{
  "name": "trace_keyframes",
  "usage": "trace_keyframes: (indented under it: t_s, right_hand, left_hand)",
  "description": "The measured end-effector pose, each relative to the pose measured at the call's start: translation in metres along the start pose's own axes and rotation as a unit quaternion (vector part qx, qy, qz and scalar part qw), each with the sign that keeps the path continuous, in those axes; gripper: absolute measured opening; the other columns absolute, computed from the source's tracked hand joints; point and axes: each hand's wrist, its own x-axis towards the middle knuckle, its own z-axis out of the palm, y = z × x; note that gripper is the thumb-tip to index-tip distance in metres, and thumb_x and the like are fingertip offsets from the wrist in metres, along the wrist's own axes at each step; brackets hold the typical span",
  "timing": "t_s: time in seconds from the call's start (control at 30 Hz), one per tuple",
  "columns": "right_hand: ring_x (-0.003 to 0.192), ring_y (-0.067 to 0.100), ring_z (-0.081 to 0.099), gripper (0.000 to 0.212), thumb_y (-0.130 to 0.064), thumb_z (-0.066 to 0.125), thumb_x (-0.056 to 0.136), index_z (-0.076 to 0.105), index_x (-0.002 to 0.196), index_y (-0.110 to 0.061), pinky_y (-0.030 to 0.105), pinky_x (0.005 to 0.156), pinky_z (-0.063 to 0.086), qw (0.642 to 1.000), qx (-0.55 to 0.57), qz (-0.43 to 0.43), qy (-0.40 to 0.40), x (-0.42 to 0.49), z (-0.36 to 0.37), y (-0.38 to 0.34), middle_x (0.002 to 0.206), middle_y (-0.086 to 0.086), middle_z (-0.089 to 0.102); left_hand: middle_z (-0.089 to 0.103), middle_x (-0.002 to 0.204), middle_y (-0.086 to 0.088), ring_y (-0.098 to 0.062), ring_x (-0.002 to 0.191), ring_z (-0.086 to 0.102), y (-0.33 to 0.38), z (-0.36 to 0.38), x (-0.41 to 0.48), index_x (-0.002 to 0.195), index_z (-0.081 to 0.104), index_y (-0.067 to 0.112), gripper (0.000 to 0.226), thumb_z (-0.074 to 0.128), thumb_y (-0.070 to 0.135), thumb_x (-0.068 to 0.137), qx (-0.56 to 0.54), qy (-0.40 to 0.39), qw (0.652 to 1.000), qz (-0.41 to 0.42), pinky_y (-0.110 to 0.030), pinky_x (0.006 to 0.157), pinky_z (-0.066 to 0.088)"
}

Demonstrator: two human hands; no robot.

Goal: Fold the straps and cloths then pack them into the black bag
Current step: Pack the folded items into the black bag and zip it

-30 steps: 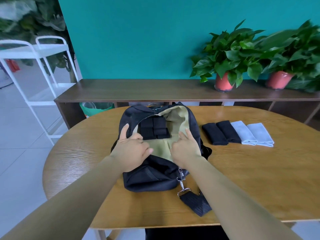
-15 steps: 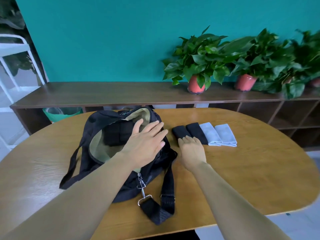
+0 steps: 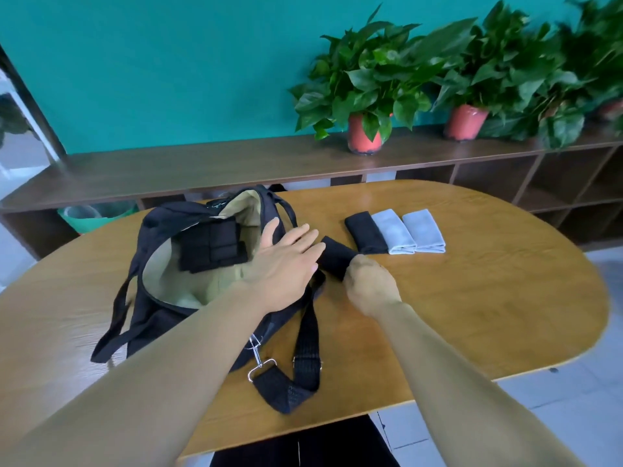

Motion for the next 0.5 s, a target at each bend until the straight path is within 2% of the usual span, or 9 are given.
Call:
trace_keyframes:
  t_s: [0.1,0.23,0.33,0.4,0.47,0.5]
  right_hand:
    - [0.09,0.023,0.056,0.022,-0.029,0.05,0.085,0.061,0.091,-0.011,0.025,0.064,0.035,0.999,-0.003,0.028,0.027,-0.021,-0.003,0.024,0.098,0.003,0.059]
    - [0.073,0.022,0.054,0.019,-0.029,0.055,0.077,0.053,0.063,-0.015,0.023,0.057,0.029,0.999,-0.016,0.011,0.035,-0.044,-0.021,0.044,0.077,0.0,0.058]
    - [0.063,0.023,0.052,0.022,-0.025,0.048,0.07,0.055,0.053,-0.015,0.021,0.057,0.028,0.986,-0.03,0.022,0.16,-0.056,-0.029,0.055,0.058,-0.001,0.055]
    - [0.067,0.024,0.053,0.026,-0.026,0.047,0.074,0.064,0.057,-0.015,0.024,0.059,0.034,0.972,-0.058,0.066,0.216,-0.058,-0.028,0.064,0.058,-0.001,0.058]
    - [0.084,0.028,0.053,0.028,-0.037,0.056,0.084,0.071,0.076,-0.014,0.034,0.07,0.039,0.971,-0.09,0.127,0.179,-0.059,-0.026,0.069,0.076,0.003,0.065]
    - [0.094,0.028,0.05,0.036,-0.047,0.055,0.087,0.069,0.087,-0.014,0.037,0.076,0.038,0.972,-0.092,0.171,0.13,-0.058,-0.026,0.07,0.089,0.004,0.065]
  left_hand:
    - [0.018,0.159,0.001,-0.014,0.147,0.006,0.02,-0.001,0.005,0.145,0.035,0.021,0.041,0.028,0.025,0.104,0.0,-0.005,1.0,0.026,-0.048,0.11,-0.017]
    - [0.022,0.158,-0.003,-0.016,0.147,0.012,0.049,0.006,0.012,0.14,0.043,0.018,0.039,0.032,0.017,0.102,0.007,-0.015,0.998,0.06,-0.046,0.116,-0.008]
    - [0.022,0.158,-0.003,-0.017,0.146,0.015,0.066,0.015,0.022,0.141,0.042,0.018,0.041,0.033,0.012,0.101,-0.013,-0.038,0.997,0.062,-0.039,0.118,0.001]
    - [0.021,0.158,-0.005,-0.021,0.145,0.019,0.075,0.02,0.029,0.144,0.038,0.017,0.042,0.033,0.013,0.103,-0.032,-0.068,0.996,0.047,-0.038,0.117,0.011]
    - [0.027,0.156,-0.006,-0.025,0.138,0.032,0.082,0.026,0.037,0.142,0.039,0.015,0.039,0.031,0.019,0.104,-0.067,-0.097,0.993,0.013,-0.039,0.111,0.027]
    - [0.034,0.151,-0.007,-0.026,0.131,0.04,0.085,0.03,0.041,0.139,0.041,0.014,0.037,0.031,0.022,0.104,-0.101,-0.105,0.989,-0.016,-0.04,0.105,0.035]
